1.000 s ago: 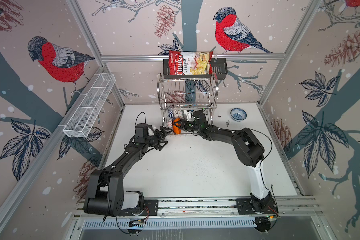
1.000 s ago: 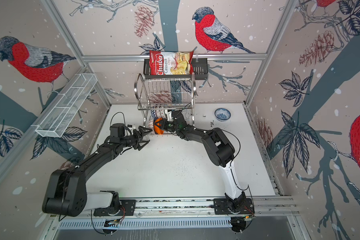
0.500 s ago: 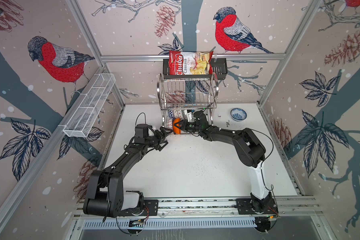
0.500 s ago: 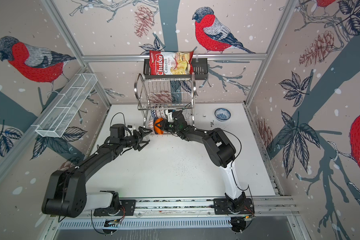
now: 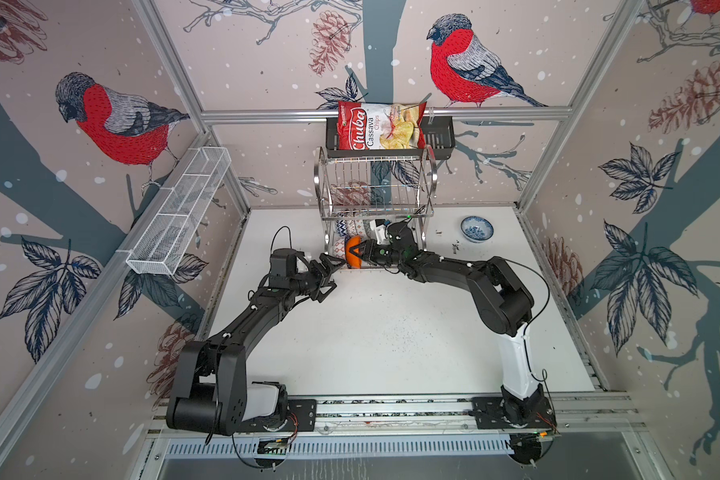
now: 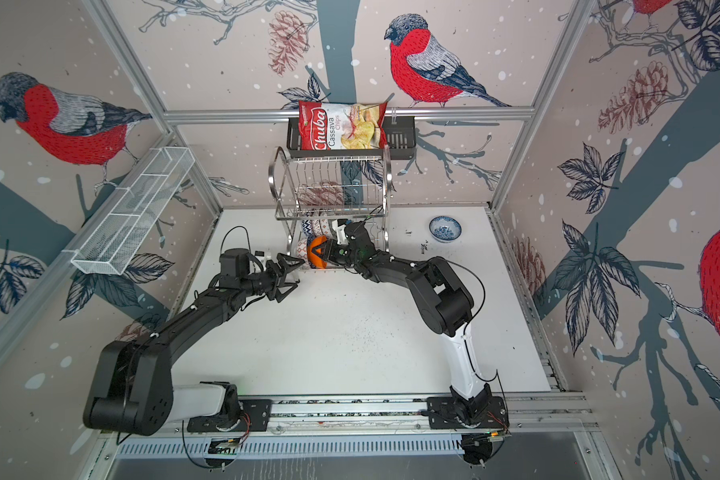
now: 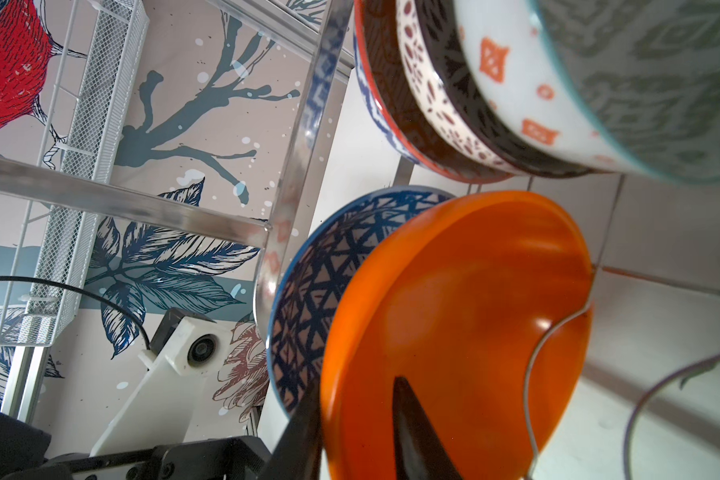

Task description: Load the bowls into the dish rack

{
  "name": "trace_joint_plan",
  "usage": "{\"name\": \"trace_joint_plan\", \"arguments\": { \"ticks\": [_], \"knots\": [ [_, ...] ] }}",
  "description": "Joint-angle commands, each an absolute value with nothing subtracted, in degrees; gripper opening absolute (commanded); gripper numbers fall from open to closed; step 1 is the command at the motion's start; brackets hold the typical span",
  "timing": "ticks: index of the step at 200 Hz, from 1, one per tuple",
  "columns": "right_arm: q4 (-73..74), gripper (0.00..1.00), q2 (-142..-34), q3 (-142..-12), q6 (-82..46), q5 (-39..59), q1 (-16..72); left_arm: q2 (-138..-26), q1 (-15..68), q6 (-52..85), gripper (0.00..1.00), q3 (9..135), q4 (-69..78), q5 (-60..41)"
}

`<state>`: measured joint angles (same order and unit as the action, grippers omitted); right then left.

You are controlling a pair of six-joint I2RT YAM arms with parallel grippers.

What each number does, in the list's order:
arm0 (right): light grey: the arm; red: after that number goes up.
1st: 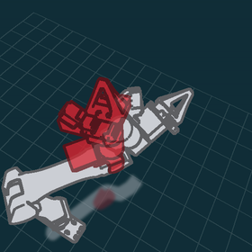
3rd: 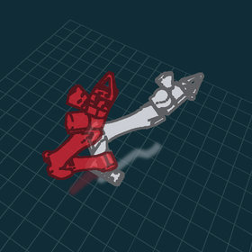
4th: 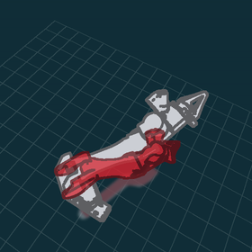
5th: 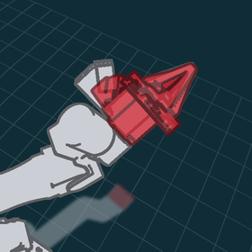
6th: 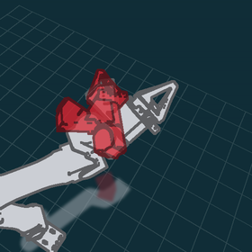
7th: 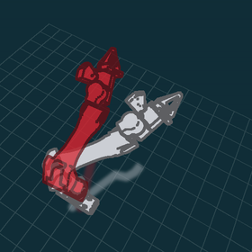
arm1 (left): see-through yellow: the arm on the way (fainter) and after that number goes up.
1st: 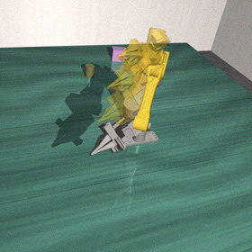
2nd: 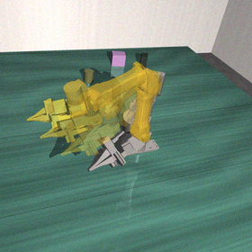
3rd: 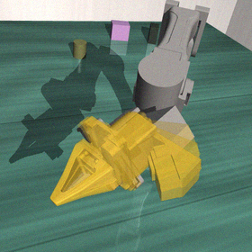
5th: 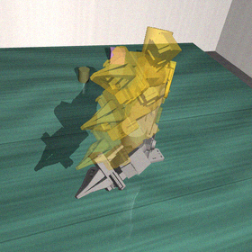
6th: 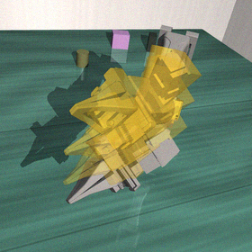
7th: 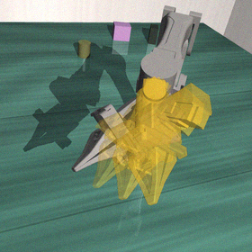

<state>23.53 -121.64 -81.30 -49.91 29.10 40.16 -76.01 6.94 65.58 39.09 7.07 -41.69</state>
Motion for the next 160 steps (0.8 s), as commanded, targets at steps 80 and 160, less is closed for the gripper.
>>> {"name": "trace_joint_plan", "arguments": {
  "ticks": [80, 160],
  "knots": [
    [23.74, 0.32, -119.71, -81.47, -50.87, 28.50, 39.99, -76.11, 7.03, 65.12, 0.97, 39.26, 8.28, -41.57],
    [23.29, 0.34, -119.10, -81.91, -50.98, 27.96, 39.95, -76.28, 7.03, 64.88, 0.97, 39.16, 8.87, -42.27]
  ]
}}
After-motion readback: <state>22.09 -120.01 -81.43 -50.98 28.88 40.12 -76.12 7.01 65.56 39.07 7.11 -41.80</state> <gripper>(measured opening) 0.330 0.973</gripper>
